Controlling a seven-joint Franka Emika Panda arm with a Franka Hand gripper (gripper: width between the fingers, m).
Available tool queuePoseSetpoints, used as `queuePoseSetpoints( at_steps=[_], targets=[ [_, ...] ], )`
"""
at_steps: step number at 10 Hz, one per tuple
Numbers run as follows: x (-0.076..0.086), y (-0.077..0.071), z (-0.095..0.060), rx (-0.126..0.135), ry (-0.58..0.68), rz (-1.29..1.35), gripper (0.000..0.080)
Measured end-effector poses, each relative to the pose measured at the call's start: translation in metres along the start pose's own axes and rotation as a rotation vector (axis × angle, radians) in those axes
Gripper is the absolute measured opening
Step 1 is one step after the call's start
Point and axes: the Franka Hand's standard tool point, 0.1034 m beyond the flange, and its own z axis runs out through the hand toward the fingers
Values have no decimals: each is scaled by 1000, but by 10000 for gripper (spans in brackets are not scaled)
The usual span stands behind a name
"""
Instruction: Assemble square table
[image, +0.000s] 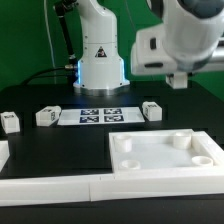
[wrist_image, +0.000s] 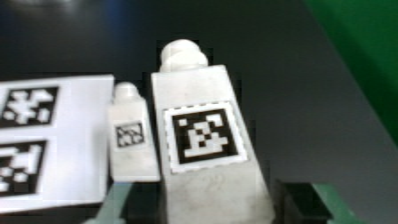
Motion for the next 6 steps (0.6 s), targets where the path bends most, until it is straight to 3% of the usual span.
queuePoseSetpoints(
  at_steps=[3, 5, 6],
  targets=[
    [7, -4, -5, 23, 210, 3, 288],
    [27, -5, -12, 39, 347, -22, 289],
    [27, -4, -35, 35, 411, -53, 289]
  ],
)
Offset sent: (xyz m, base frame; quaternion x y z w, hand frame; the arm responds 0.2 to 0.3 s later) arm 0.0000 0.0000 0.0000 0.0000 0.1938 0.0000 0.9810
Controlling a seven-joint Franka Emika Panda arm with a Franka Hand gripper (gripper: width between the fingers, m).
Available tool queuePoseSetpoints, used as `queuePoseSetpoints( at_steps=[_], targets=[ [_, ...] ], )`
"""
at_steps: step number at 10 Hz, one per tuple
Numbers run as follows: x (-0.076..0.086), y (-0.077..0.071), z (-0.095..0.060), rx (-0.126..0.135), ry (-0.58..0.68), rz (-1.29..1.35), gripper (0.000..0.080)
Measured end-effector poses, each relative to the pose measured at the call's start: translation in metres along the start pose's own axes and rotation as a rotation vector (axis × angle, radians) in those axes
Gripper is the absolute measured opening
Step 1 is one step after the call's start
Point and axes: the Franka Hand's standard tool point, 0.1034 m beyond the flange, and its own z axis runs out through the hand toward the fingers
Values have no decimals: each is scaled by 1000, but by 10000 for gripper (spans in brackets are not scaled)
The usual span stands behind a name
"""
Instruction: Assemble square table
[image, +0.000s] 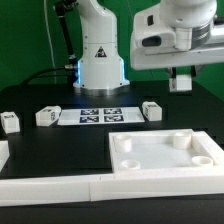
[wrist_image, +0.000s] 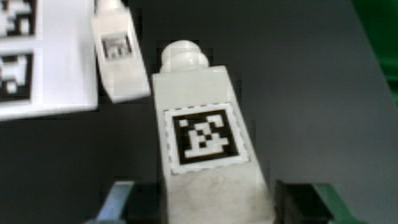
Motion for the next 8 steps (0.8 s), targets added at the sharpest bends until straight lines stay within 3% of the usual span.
queuePoseSetpoints(
  at_steps=[2, 3, 4, 5, 7, 8],
  targets=[
    [17, 9, -53, 25, 137, -70, 289],
    [28, 9, -79, -2, 233, -114, 289],
    [25, 4, -92, -7, 277, -109, 289],
    [33, 3, -96, 2, 392, -112, 289],
    [31, 5, -92, 3, 534, -115, 289],
    [40, 4, -99, 12, 623, -124, 289]
  ],
)
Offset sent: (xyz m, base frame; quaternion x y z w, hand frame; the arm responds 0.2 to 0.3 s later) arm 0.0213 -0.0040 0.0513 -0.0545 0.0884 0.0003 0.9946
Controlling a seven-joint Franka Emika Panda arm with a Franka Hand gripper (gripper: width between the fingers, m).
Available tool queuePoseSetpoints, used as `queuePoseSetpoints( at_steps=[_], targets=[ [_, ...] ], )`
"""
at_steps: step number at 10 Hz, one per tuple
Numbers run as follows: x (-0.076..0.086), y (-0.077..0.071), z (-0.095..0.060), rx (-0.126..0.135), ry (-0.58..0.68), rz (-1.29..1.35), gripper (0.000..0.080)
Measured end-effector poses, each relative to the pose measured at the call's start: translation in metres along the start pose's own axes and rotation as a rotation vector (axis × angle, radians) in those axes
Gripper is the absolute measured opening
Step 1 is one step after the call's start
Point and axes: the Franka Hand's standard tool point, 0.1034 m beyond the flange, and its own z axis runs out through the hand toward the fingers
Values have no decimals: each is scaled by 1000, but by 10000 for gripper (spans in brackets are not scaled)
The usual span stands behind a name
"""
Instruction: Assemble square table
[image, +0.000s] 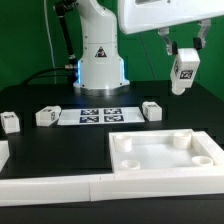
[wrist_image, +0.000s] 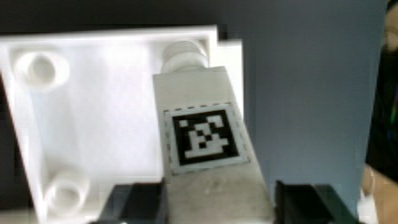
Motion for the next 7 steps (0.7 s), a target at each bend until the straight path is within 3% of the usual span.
queuePoseSetpoints(
  at_steps=[2, 3, 4, 7],
  targets=[
    [41, 1, -10, 28, 130, -4, 289],
    [62, 1, -13, 26, 237, -8, 289],
    [69, 2, -11, 20, 341, -9, 289],
    [61, 3, -6, 16, 342, -11, 289]
  ],
)
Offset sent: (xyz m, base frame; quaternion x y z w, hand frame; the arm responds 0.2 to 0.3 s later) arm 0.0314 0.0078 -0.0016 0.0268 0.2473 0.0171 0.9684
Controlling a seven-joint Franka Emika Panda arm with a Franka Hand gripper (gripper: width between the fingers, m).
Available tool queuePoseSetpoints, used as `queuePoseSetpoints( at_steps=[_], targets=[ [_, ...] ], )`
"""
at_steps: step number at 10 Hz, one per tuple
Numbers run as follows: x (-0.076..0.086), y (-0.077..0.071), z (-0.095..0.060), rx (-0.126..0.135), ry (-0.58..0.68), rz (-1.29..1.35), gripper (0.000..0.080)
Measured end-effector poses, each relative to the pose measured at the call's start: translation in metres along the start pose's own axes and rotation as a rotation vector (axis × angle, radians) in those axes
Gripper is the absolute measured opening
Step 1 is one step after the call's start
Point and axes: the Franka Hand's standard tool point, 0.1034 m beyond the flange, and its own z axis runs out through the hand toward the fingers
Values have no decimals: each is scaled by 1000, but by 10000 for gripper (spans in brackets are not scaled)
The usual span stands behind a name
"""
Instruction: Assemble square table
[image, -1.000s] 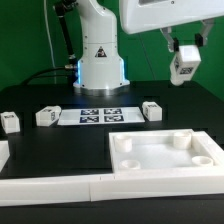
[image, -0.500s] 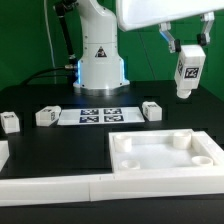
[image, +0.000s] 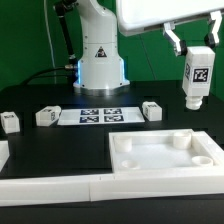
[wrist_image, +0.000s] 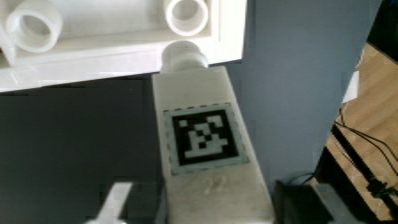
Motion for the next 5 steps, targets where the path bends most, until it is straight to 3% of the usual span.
queuePoseSetpoints(
  at_steps=[1, 3, 5],
  targets=[
    [-2, 1, 2, -1, -2, 0, 289],
    [-13, 8, 23, -16, 48, -13, 289],
    [-14, 6, 34, -18, 76, -22, 289]
  ],
)
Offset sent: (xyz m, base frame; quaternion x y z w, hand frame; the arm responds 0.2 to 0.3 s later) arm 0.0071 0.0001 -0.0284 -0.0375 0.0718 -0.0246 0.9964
